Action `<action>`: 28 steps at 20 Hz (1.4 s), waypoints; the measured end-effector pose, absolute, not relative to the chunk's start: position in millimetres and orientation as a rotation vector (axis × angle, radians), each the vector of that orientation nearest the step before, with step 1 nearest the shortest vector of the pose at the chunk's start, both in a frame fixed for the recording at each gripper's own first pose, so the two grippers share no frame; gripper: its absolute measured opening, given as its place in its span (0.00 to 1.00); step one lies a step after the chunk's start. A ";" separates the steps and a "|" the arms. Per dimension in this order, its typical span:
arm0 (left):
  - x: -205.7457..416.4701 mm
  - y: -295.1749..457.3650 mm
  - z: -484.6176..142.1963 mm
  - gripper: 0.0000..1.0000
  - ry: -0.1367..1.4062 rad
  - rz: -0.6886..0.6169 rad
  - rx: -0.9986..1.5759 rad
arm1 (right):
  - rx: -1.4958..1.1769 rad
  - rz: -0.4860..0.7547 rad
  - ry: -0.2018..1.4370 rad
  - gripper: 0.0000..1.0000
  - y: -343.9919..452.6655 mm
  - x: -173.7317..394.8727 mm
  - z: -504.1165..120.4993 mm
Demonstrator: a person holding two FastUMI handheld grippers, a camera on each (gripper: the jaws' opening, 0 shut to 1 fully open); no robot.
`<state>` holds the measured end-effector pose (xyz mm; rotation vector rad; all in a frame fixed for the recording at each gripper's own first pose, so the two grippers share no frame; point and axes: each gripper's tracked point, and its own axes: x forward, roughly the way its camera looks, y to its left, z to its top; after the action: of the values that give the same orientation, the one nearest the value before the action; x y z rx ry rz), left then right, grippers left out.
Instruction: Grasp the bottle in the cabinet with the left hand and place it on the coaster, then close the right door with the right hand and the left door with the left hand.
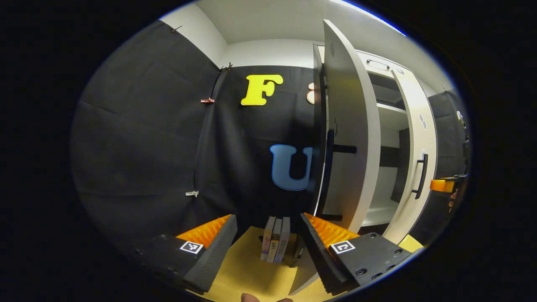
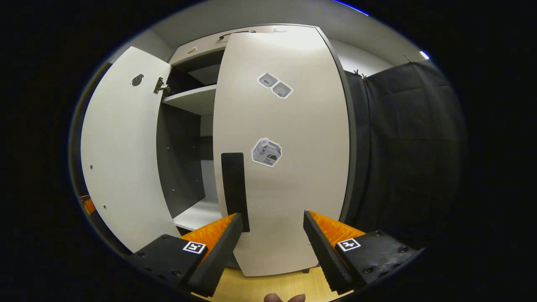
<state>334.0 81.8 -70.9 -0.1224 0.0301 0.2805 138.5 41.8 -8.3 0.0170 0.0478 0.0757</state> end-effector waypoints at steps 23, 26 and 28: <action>406.9 -123.0 -59.9 0.94 0.025 0.020 -0.055 | -0.022 0.046 0.080 0.97 -54.8 50.9 -18.5; 419.9 -128.7 -60.0 0.93 0.033 0.031 -0.093 | -0.012 0.031 0.087 0.97 -72.6 45.4 -20.8; 427.2 -132.1 -61.3 0.94 0.038 0.031 -0.112 | 0.001 0.024 0.094 0.97 -80.8 45.0 -22.3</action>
<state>427.2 -132.1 -61.3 -0.1120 0.0381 0.0313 45.0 -80.8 -22.3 0.0015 0.0945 0.0239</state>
